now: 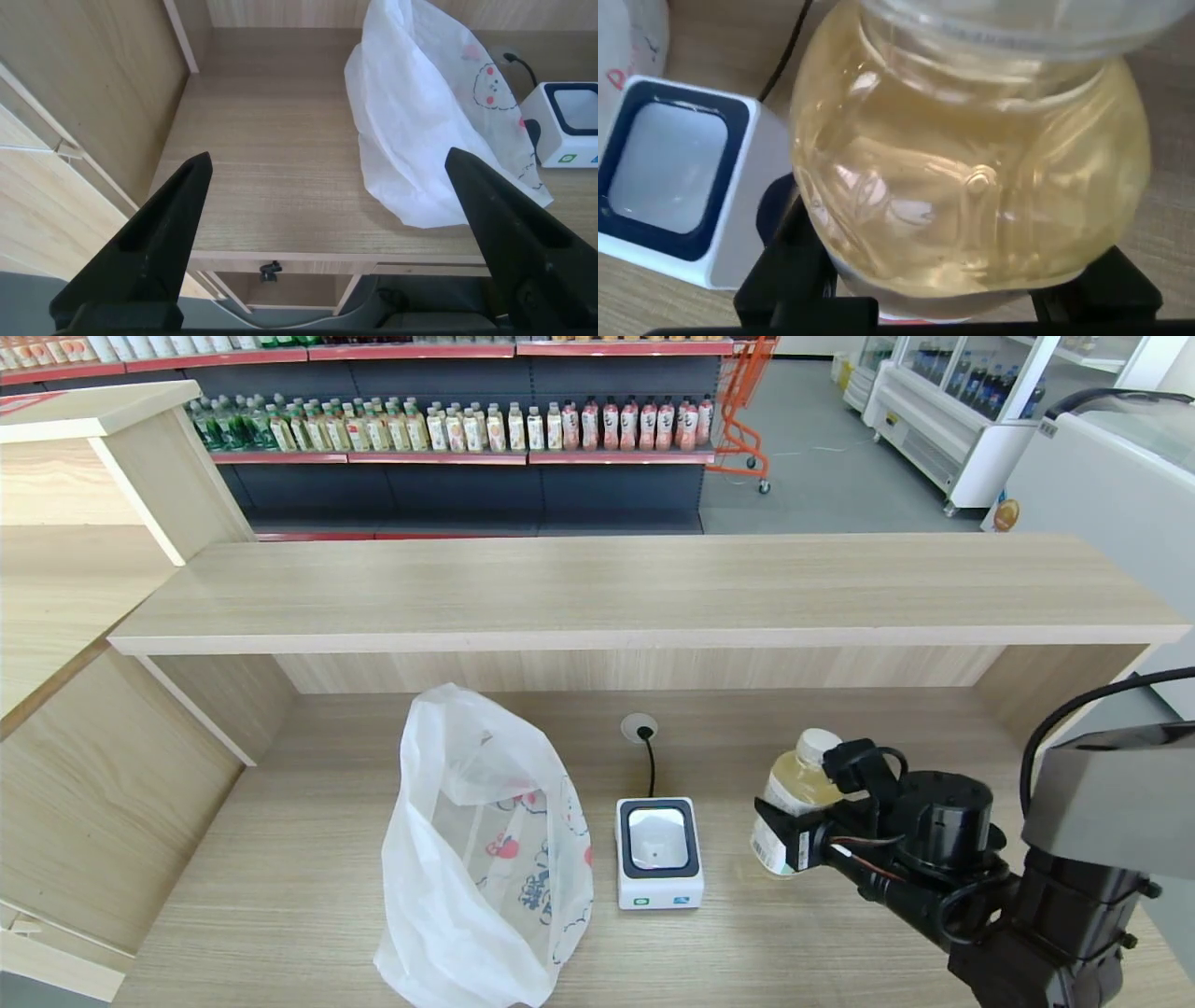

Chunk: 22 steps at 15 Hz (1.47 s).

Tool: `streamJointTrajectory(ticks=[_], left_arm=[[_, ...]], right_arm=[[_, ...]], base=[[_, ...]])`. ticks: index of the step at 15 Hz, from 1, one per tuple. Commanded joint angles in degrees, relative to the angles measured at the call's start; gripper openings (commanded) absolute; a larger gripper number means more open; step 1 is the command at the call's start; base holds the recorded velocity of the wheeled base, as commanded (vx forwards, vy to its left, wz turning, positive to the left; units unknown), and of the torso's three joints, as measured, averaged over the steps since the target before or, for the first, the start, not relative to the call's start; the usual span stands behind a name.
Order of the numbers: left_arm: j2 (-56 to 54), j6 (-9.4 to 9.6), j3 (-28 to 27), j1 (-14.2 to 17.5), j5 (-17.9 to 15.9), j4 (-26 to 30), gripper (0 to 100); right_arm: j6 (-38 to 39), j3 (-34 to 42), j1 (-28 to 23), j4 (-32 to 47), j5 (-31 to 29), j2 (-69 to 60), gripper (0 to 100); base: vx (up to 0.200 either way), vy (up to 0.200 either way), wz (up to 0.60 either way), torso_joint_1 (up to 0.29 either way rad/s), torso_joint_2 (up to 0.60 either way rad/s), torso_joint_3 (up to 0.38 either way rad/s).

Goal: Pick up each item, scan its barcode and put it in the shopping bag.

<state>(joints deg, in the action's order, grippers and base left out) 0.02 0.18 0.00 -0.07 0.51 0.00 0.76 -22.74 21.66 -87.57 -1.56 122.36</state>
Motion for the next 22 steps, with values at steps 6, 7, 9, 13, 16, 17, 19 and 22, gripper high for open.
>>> streamJointTrajectory(ticks=[6, 7, 9, 13, 16, 17, 19, 22], left_arm=[[0.0, -0.01, 0.0, 0.0, 0.0, 0.0, 100], [0.0, -0.01, 0.0, 0.1, 0.0, 0.0, 100], [0.0, -0.01, 0.0, 0.0, 0.0, 0.0, 100], [0.0, -0.01, 0.0, 0.0, 0.0, 0.0, 100], [0.0, -0.01, 0.0, 0.0, 0.0, 0.0, 100], [0.0, -0.01, 0.0, 0.0, 0.0, 0.0, 100], [0.1, -0.01, 0.0, 0.0, 0.0, 0.0, 100], [0.0, -0.01, 0.0, 0.0, 0.0, 0.0, 100]], right_arm=[[26.7, -1.2, -2.2, 36.3, 33.2, -42.4, 0], [26.4, -0.1, -0.8, 36.1, 37.5, -43.6, 0], [24.1, 0.0, 3.3, 36.2, 39.0, -43.5, 0], [19.6, 0.1, 10.2, 36.2, 39.0, -40.9, 0], [15.4, 0.2, 14.5, 36.2, 39.0, -38.6, 0], [15.4, 0.0, 15.5, 36.2, 38.9, -38.3, 0], [15.3, -0.4, 16.9, 36.2, 38.8, -38.0, 0], [15.3, -0.5, 16.8, 36.2, 38.7, -37.9, 0]], base=[[0.0, 0.0, 0.0, 0.0, 0.0, 0.0], [0.0, 0.0, 0.0, 0.0, 0.0, 0.0], [0.0, 0.0, 0.0, 0.0, 0.0, 0.0], [0.0, 0.0, 0.0, 0.0, 0.0, 0.0], [0.0, 0.0, 0.0, 0.0, 0.0, 0.0], [0.0, 0.0, 0.0, 0.0, 0.0, 0.0], [0.0, 0.0, 0.0, 0.0, 0.0, 0.0], [0.0, 0.0, 0.0, 0.0, 0.0, 0.0]])
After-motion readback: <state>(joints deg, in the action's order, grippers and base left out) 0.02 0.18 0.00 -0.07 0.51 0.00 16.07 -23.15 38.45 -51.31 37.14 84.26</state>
